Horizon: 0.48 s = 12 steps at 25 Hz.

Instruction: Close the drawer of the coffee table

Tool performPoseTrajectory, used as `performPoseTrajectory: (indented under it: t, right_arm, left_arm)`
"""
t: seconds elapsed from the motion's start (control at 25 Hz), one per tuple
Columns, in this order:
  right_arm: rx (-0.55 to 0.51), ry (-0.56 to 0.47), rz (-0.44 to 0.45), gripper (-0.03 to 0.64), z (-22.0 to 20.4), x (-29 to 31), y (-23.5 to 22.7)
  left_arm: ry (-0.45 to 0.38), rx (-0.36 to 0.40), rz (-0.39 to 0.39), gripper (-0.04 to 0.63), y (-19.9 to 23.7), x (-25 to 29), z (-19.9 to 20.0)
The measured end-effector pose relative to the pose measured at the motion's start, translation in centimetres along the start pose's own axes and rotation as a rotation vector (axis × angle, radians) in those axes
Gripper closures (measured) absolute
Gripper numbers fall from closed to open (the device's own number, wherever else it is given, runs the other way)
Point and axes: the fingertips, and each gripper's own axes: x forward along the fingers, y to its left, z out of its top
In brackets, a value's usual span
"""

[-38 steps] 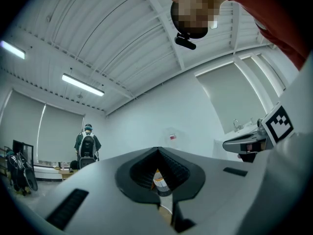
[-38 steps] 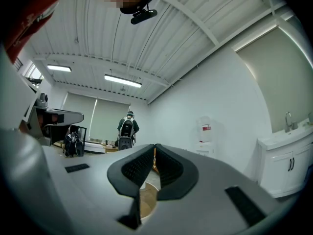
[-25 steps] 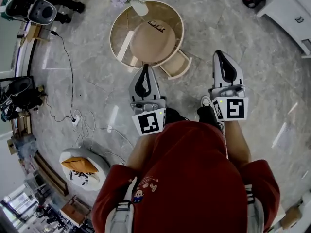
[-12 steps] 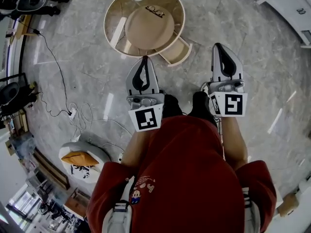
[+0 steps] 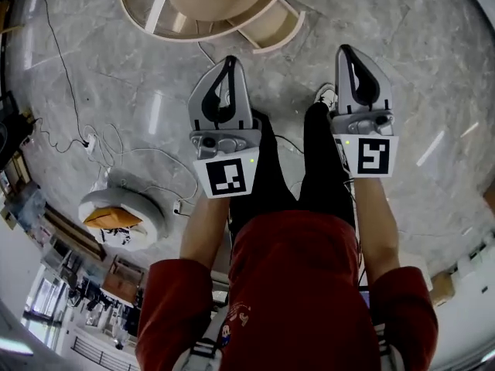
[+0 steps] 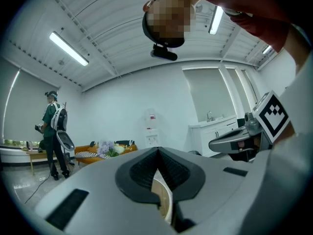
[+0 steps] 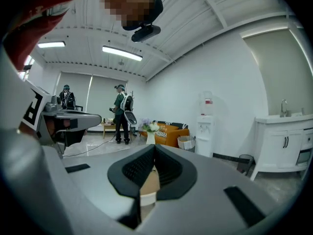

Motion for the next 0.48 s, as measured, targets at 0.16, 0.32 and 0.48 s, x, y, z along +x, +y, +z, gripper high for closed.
performPoseTrajectory:
  t: [0.16, 0.32, 0.48]
  right_arm:
    - [0.054, 0.064, 0.003, 0.595, -11.4, 0.0, 0.0]
    - [0.082, 0.122, 0.002, 0.595, -23.9, 0.6, 3.2]
    - [0.081, 0.137, 0.01, 0.595, -34.6, 1.1, 5.4]
  left_arm:
    - [0.009, -0.027, -0.053, 0.583, -4.0, 0.1, -9.0]
    - [0.04, -0.036, -0.125, 0.583, -6.0, -2.0, -20.7]
    - [0.072, -0.034, -0.205, 0.583, -8.8, -4.0, -31.7]
